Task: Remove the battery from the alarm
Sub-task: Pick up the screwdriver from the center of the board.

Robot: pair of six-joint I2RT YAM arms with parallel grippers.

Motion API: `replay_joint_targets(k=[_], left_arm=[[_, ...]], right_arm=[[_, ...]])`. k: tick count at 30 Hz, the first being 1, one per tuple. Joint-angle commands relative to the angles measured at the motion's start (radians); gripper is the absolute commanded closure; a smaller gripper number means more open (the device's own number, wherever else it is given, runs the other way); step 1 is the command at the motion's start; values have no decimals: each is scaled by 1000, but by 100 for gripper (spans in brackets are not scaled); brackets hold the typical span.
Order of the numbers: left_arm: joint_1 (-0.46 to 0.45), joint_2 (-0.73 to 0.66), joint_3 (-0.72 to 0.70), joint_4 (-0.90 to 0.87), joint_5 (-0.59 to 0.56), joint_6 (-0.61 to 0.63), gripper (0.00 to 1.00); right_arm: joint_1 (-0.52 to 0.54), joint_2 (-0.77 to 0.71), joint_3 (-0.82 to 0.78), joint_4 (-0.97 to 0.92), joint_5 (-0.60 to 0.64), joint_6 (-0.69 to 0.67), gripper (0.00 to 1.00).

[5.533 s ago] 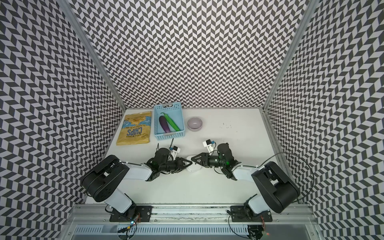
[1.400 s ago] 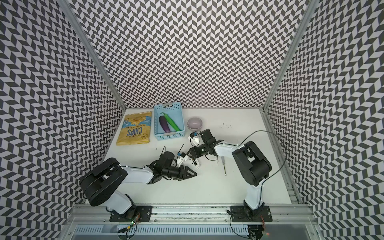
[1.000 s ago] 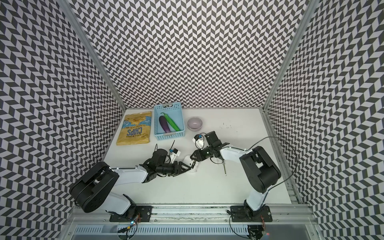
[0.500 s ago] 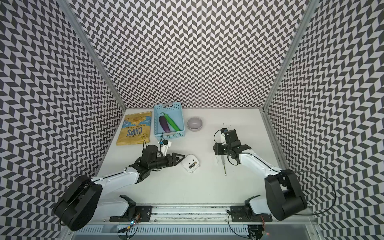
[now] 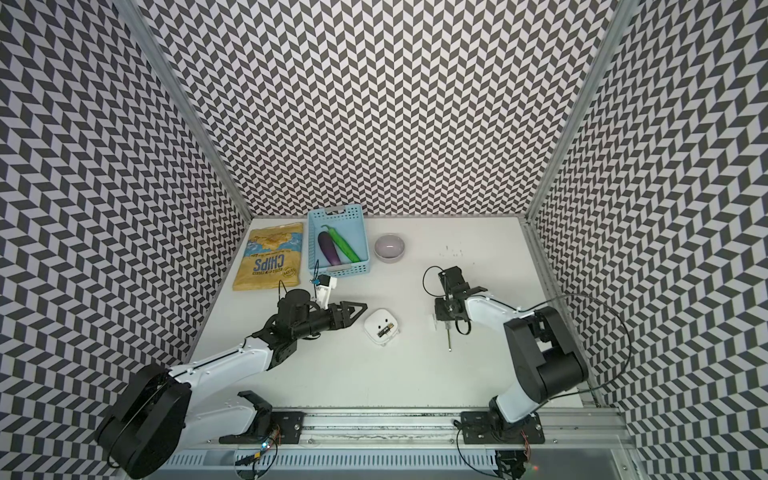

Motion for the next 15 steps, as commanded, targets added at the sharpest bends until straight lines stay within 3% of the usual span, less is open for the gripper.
replay_joint_targets(k=[1, 3, 7, 11, 15], left_arm=[[6, -36, -4, 5, -14, 22, 27], [5, -53, -7, 22, -9, 30, 27], [-5, -88, -9, 97, 40, 53, 26], [-88, -87, 34, 146, 89, 122, 25], [-194, -8, 99, 208, 129, 159, 26]], right_arm=[[5, -10, -11, 11, 17, 0, 87], [4, -32, -9, 4, 30, -1, 95], [4, -148, 25, -18, 8, -6, 97], [5, -345, 37, 45, -197, 47, 97], [10, -501, -14, 198, -392, 234, 97]])
